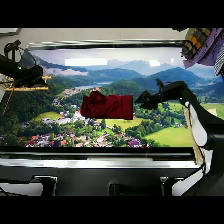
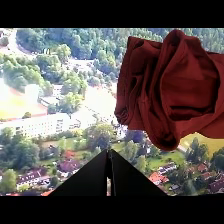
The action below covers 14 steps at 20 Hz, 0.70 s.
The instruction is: Fold the clothes and pants, and hang the long-sleeved shirts on hangers.
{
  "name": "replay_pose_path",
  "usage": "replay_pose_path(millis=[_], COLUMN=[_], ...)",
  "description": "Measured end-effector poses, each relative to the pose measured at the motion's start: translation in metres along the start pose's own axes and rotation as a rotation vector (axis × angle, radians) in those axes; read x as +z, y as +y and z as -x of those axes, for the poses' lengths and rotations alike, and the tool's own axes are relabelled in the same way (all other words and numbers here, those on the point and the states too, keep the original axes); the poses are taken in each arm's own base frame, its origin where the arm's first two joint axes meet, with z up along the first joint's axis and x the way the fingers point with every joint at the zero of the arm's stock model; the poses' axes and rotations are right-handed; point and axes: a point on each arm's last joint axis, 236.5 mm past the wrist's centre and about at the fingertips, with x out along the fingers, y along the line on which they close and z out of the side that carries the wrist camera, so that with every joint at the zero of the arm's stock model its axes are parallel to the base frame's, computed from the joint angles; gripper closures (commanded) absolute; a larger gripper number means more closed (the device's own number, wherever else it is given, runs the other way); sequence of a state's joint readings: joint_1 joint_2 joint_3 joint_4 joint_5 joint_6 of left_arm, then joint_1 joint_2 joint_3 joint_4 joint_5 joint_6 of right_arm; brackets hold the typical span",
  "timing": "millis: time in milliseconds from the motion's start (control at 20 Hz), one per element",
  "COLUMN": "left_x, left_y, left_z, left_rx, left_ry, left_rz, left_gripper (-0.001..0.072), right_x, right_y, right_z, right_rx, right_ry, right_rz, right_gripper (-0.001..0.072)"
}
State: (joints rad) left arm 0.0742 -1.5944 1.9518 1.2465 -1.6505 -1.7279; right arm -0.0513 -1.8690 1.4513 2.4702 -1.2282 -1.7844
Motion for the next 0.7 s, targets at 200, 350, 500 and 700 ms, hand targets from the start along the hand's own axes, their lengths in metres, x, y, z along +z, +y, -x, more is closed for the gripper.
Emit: replay_pose_path(millis=[200,350,500,700], left_x=[0.000,0.001,0.001,0.001], left_y=[0.001,0.001,0.002,0.002], left_z=[-0.002,-0.005,-0.006,-0.007], left_rx=[0.000,0.001,0.001,0.002], left_ry=[0.004,0.008,0.011,0.014], left_rz=[0.002,0.003,0.005,0.005], left_gripper=[0.0695,0.0694,0.0695,0.0695], right_x=[-0.007,-0.013,-0.012,0.009], right_y=[0.002,0.007,0.012,0.036], right_z=[-0.032,-0.048,-0.050,-0.022], right_rx=[0.001,-0.007,-0.007,0.017], right_ry=[0.024,0.038,0.032,-0.048], right_rz=[0.005,0.020,0.032,0.054], right_gripper=[0.0305,0.0556,0.0680,0.0682])
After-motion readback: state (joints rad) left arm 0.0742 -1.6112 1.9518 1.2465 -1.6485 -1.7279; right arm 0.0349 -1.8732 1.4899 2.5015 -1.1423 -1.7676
